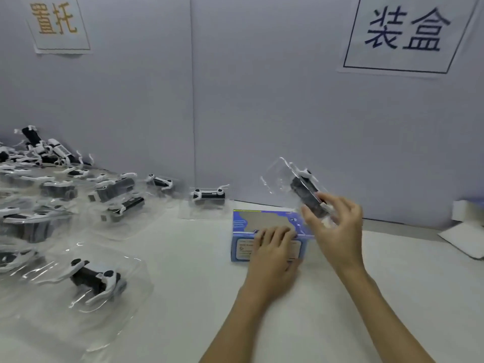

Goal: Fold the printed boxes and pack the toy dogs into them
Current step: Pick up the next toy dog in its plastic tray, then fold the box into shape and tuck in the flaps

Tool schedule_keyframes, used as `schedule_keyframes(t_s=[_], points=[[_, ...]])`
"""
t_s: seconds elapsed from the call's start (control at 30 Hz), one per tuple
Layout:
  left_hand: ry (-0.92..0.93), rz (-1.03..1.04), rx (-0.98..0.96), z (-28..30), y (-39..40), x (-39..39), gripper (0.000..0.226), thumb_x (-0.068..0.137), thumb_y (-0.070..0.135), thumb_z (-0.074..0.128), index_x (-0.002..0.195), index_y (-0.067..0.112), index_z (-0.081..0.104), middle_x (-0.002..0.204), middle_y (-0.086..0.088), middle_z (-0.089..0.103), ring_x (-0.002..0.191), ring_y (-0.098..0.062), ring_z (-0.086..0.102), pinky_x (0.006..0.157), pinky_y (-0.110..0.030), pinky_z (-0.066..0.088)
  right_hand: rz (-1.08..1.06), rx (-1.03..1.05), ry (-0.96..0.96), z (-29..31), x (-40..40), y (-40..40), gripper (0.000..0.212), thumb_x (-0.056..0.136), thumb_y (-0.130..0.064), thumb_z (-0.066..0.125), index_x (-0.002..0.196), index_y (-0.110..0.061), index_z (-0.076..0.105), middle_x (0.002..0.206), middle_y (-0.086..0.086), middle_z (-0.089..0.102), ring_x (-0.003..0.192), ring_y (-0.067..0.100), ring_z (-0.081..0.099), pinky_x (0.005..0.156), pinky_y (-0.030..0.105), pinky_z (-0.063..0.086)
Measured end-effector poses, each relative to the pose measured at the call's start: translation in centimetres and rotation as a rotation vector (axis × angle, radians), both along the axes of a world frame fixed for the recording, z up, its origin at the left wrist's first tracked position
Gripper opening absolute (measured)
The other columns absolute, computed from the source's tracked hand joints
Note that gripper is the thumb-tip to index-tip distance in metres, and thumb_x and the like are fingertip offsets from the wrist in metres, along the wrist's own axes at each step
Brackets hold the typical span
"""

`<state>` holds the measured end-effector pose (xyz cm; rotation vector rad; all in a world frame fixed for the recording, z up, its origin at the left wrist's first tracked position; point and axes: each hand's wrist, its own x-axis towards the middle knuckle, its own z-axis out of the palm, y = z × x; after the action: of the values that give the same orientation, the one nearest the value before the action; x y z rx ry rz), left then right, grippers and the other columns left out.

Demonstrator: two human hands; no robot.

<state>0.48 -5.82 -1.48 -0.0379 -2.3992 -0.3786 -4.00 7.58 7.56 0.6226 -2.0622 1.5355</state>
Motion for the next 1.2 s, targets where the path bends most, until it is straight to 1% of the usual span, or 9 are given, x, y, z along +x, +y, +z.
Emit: schedule_keyframes(t_s=[0.13,0.37,0.5,0.6,0.7,0.83,0.97,1.07,1.2], points=[[0.046,0.007,0.014,-0.4,-0.1,-0.5,0.042,0.090,0.045,0.063,0.126,0.025,0.056,0.136,0.013,0.053,0.129,-0.017,0.049,0.116,-0.040,0.020,-0.305,0.039,-0.076,-4.0,-2.4,4.2,0.047,0.075,-0.033,0.090,0.118,-0.024,0.073,0.136,0.022,0.044,0.133,0.042,0.039,0.103,0.013,0.021],[0.136,0.246,0.048,0.8,0.1,-0.7,0.044,0.084,0.060,0.060,0.092,0.018,0.050,0.097,0.007,0.055,0.097,-0.019,0.057,0.114,-0.078,0.016,-0.301,0.220,-0.332,-6.6,-3.6,6.0,0.057,0.079,-0.053,0.082,0.129,-0.030,0.066,0.151,0.015,0.028,0.139,0.035,0.023,0.114,0.043,0.035],[0.168,0.209,0.129,0.9,-0.9,-0.5,0.026,0.076,0.031,0.061,0.099,0.018,0.059,0.103,0.007,0.061,0.103,-0.020,0.063,0.123,-0.066,0.009,-0.368,0.318,-0.345,-6.3,-3.4,6.2,0.061,0.082,-0.069,0.069,0.129,-0.030,0.065,0.156,0.018,0.025,0.142,0.039,0.021,0.118,0.050,0.027],[0.161,0.162,0.284,1.2,-1.7,-0.1,0.034,0.075,0.018,0.058,0.106,0.013,0.069,0.111,0.002,0.066,0.107,-0.023,0.066,0.127,-0.060,0.009,-0.382,0.327,-0.375,-6.0,-3.2,6.9,0.052,0.096,-0.069,0.046,0.106,-0.026,0.075,0.156,0.018,0.034,0.144,0.036,0.024,0.116,0.052,0.026],[0.223,0.084,0.459,1.6,-1.8,0.2,0.038,0.074,0.011,0.055,0.107,0.011,0.074,0.112,0.000,0.069,0.109,-0.020,0.063,0.124,-0.062,0.019,-0.406,0.389,-0.384,-5.2,-3.1,7.8,0.042,0.095,-0.059,0.059,0.085,-0.020,0.072,0.137,0.013,0.048,0.127,0.036,0.041,0.106,0.047,0.036],[0.332,-0.010,0.732,2.2,-2.1,0.8,0.050,0.077,0.005,0.045,0.117,0.013,0.074,0.119,-0.001,0.073,0.122,-0.010,0.060,0.109,-0.033,0.047,-0.264,0.519,-0.485,-3.8,-3.0,9.0,0.052,0.079,-0.045,0.082,0.112,-0.023,0.048,0.118,0.005,0.043,0.107,0.027,0.040,0.090,0.041,0.043],[0.341,-0.022,0.771,2.6,-2.0,1.1,0.048,0.083,0.004,0.037,0.117,0.013,0.070,0.115,0.002,0.073,0.116,-0.013,0.066,0.097,-0.025,0.050,-0.083,0.744,-0.551,-3.2,-2.8,9.5,0.094,0.078,-0.039,0.081,0.153,-0.028,0.026,0.135,0.006,0.044,0.125,0.028,0.045,0.098,0.041,0.045],[0.313,-0.021,0.768,2.8,-1.9,1.0,0.041,0.088,0.009,0.043,0.119,0.014,0.069,0.116,0.003,0.072,0.115,-0.011,0.065,0.098,-0.024,0.049,0.017,0.720,-0.567,-3.3,-2.2,8.9,0.083,0.073,-0.054,0.085,0.142,-0.030,0.046,0.123,-0.003,0.055,0.116,0.018,0.057,0.094,0.036,0.049],[0.346,0.010,0.733,2.9,-1.9,0.7,0.034,0.094,0.000,0.055,0.118,0.014,0.074,0.117,0.005,0.074,0.115,-0.011,0.066,0.100,-0.027,0.050,0.165,0.584,-0.548,-3.7,-2.1,8.7,0.049,0.075,-0.039,0.087,0.118,-0.035,0.064,0.109,-0.009,0.066,0.096,0.009,0.067,0.087,0.030,0.056]])
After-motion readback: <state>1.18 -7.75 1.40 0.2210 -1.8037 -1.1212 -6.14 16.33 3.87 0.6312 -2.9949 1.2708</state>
